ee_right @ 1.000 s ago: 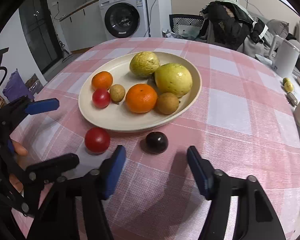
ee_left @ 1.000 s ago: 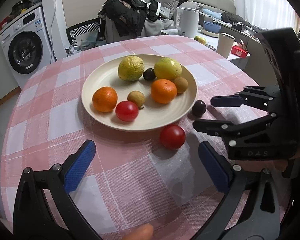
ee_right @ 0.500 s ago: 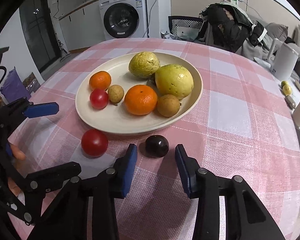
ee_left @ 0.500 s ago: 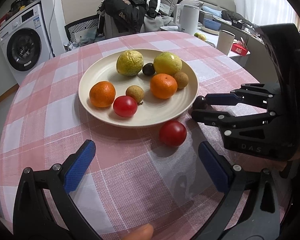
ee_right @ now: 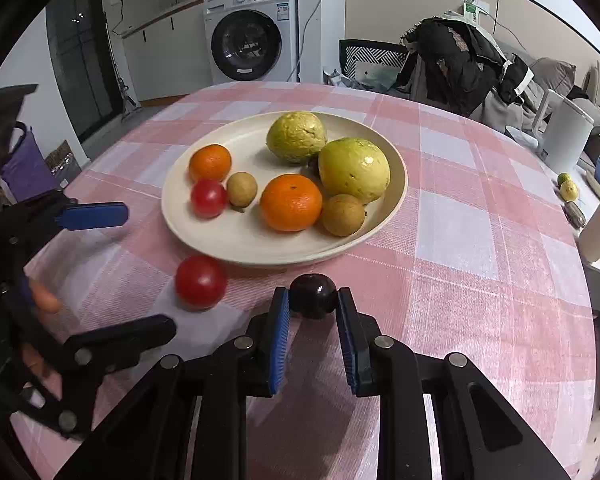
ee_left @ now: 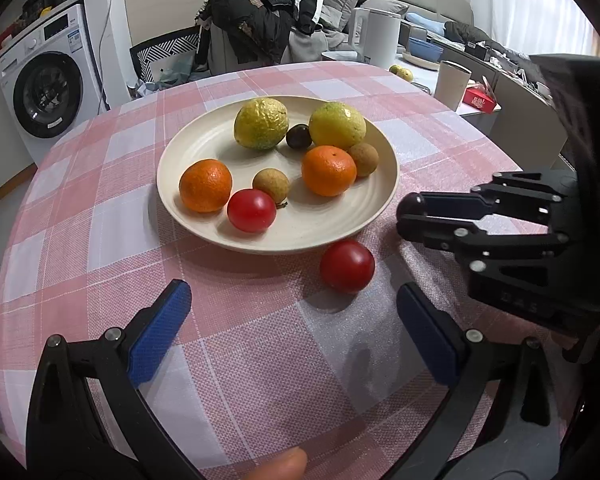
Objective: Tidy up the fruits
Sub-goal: 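Grasp the red tomato with the left gripper while the right gripper grasps the dark plum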
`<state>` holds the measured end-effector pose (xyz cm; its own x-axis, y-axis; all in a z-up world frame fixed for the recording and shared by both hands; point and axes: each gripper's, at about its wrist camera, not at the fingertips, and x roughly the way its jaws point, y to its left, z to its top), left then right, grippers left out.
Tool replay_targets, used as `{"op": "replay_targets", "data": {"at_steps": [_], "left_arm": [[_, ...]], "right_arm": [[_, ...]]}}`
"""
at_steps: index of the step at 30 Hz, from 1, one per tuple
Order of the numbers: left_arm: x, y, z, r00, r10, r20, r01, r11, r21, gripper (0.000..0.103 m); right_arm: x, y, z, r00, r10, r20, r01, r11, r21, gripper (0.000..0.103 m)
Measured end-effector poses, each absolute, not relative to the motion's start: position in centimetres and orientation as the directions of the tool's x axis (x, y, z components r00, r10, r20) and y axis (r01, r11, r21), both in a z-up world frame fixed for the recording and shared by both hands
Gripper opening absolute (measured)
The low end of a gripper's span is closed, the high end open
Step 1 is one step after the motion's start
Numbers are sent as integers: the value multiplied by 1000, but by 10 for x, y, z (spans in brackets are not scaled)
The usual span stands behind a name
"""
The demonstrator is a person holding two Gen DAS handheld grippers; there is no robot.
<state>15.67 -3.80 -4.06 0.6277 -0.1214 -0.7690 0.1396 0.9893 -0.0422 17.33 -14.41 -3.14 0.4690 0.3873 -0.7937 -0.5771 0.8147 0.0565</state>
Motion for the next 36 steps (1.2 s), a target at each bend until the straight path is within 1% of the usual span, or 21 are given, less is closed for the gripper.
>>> {"op": "replay_targets", "data": {"at_steps": [7, 10, 11, 13, 16, 19, 22, 25, 26, 27, 28, 32, 36], "left_arm": [[160, -38, -46, 612, -128, -780, 135, 989, -56, 102], [161, -41, -47, 607, -128, -785, 148, 988, -46, 92], [161, -42, -48, 602, -131, -788, 155, 987, -46, 85], [162, -47, -51, 589, -141, -796, 174, 984, -45, 75], [163, -53, -54, 583, -157, -797, 209, 977, -40, 71], [165, -63, -57, 579, -172, -797, 233, 972, -41, 64], [169, -69, -56, 582, -181, -793, 236, 971, -49, 51], [171, -75, -55, 580, -185, -793, 250, 967, -42, 40], [171, -76, -54, 582, -190, -791, 255, 966, -44, 36], [171, -77, -54, 583, -194, -789, 260, 965, -45, 28], [170, -78, -54, 584, -197, -788, 262, 964, -47, 26], [167, -78, -50, 595, -194, -780, 267, 963, -36, 26], [161, -75, -44, 608, -217, -764, 274, 960, -55, 26]], "right_arm": [[170, -152, -16, 475, 464, -748, -587, 800, 123, 24], [171, -154, -13, 478, 478, -737, -590, 796, 134, 24], [171, -154, -12, 479, 481, -734, -588, 797, 138, 24], [172, -155, -12, 477, 486, -732, -587, 796, 146, 24], [173, -156, -11, 478, 486, -731, -585, 797, 147, 24], [174, -157, -11, 479, 490, -729, -584, 797, 152, 24], [174, -160, -11, 481, 490, -727, -579, 800, 156, 24], [176, -163, -11, 484, 490, -725, -571, 805, 163, 24], [176, -164, -11, 484, 489, -726, -570, 805, 163, 24], [176, -164, -11, 483, 490, -726, -570, 805, 164, 24], [177, -164, -11, 483, 491, -725, -571, 804, 164, 24], [178, -166, -12, 482, 496, -722, -571, 803, 170, 24], [177, -169, -10, 495, 500, -711, -565, 807, 174, 24]]}}
